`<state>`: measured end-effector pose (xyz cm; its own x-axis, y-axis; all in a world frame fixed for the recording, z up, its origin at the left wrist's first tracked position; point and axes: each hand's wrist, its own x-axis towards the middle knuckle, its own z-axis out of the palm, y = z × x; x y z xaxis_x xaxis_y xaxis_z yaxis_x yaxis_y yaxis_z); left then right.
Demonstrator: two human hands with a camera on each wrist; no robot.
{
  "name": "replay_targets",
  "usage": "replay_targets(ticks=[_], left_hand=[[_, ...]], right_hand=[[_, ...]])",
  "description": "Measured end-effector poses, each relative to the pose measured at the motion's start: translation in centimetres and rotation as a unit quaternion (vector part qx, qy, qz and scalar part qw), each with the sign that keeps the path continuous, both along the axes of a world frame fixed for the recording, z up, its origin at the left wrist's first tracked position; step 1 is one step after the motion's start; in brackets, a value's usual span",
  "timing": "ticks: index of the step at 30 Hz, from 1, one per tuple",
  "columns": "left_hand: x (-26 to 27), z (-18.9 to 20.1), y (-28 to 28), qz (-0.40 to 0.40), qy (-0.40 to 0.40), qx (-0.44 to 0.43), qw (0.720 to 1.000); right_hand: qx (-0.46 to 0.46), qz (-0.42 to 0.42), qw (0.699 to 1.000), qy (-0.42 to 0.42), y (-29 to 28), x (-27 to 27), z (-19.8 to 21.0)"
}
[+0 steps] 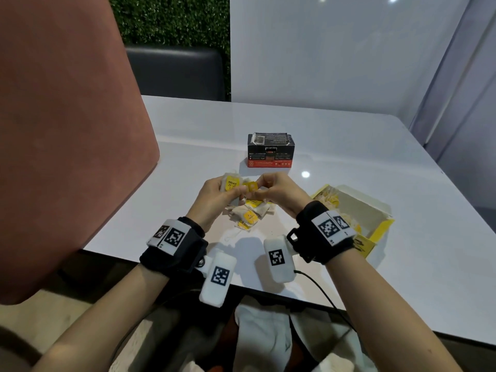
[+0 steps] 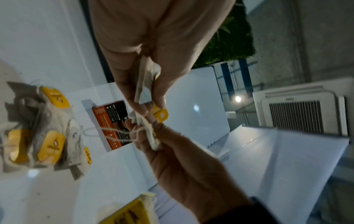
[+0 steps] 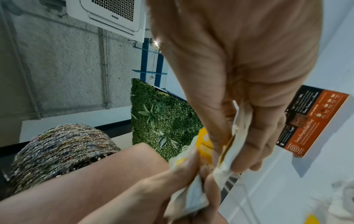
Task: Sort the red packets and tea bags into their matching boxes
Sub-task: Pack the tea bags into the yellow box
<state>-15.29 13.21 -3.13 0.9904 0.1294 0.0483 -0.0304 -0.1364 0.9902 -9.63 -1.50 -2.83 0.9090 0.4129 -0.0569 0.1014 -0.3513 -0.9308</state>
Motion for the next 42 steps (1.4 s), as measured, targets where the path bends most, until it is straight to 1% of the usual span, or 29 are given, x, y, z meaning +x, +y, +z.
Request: replay_targets(ticks=[2,3,6,8,10,11,12,14,16,20,22,26,29,31,32,34,36,38,39,40,42], left_hand=[[0.4,-0.1,0.2,0.024,-0.006,0.033,0.999],[0.5,-0.1,0.5,0.032,-0.003,0.030,0.999],[0.8,-0.3,1.5,0.044,0.011,-0.016,0.999],[0.7,-0.4,1.8,0.029,0.036,-0.029,0.999],[0.6,-0.5,1.4,-0.004,0.069,-0.037,0.997],[0.5,-0.3,1.1,-0.018,0.082,-0.041,0.996],[0.5,-0.2,0.8,-0.031,0.091,-0.046,0.994],[0.4,0.2,0.2,-0.051,0.103,-0.065,0.991],[0.3,0.3,0.0,-0.058,0.115,-0.095,0.987],[0.4,0.3,0.3,-0.042,0.130,-0.170,0.976],[0.5,0.2,0.4,-0.041,0.131,-0.181,0.974],[0.4,0.2,0.6,-0.062,0.131,-0.169,0.975],[0.6,0.0,0.9,-0.074,0.145,-0.191,0.968],[0.6,-0.4,0.9,-0.061,0.170,-0.255,0.950],[0.6,-0.8,0.9,-0.051,0.192,-0.299,0.933],[0.5,-1.6,0.8,-0.048,0.250,-0.392,0.884],[0.4,-2.5,0.5,-0.061,0.293,-0.450,0.841],[0.2,-2.9,-0.1,-0.070,0.299,-0.492,0.815],[0.2,-2.7,-0.5,-0.074,0.294,-0.503,0.809],[0.1,-2.5,-0.9,-0.077,0.288,-0.504,0.810],[0.3,-2.1,-1.5,-0.072,0.279,-0.482,0.827]], right_hand=[[-0.014,-0.002,1.000,-0.014,0.3,-0.1,-0.2],[-0.018,-0.006,1.000,-0.016,0.2,-0.2,-0.3],[-0.005,-0.043,0.999,-0.024,-0.9,-0.3,-0.3],[0.058,-0.070,0.996,-0.020,-1.4,-0.5,0.1],[0.141,-0.068,0.988,-0.003,-1.2,-1.1,0.7],[0.166,-0.059,0.984,0.006,-0.9,-1.3,0.9],[0.183,-0.049,0.982,0.016,-0.5,-1.5,1.0],[0.188,-0.050,0.981,0.024,0.0,-1.8,0.8],[0.163,-0.071,0.984,0.005,0.1,-1.6,0.4],[0.100,-0.096,0.990,-0.036,-0.1,-0.8,-0.3],[0.066,-0.082,0.994,-0.038,-0.2,-0.8,-0.5],[0.021,-0.035,0.998,-0.038,-0.5,-0.6,-0.2],[-0.053,-0.010,0.997,-0.057,-0.9,-0.5,0.4],[-0.112,0.013,0.991,-0.075,-1.0,-0.6,0.9],[-0.134,0.024,0.988,-0.078,-1.0,-0.6,1.0],[-0.156,0.016,0.985,-0.068,-0.9,-0.4,1.2],[-0.139,-0.013,0.990,-0.033,-0.5,0.1,1.5],[-0.085,-0.030,0.995,0.030,0.2,0.3,1.4],[-0.070,-0.032,0.995,0.055,0.6,0.2,1.4],[-0.074,-0.034,0.994,0.070,1.0,0.1,1.1],[-0.125,-0.032,0.990,0.061,1.9,-0.3,0.4]])
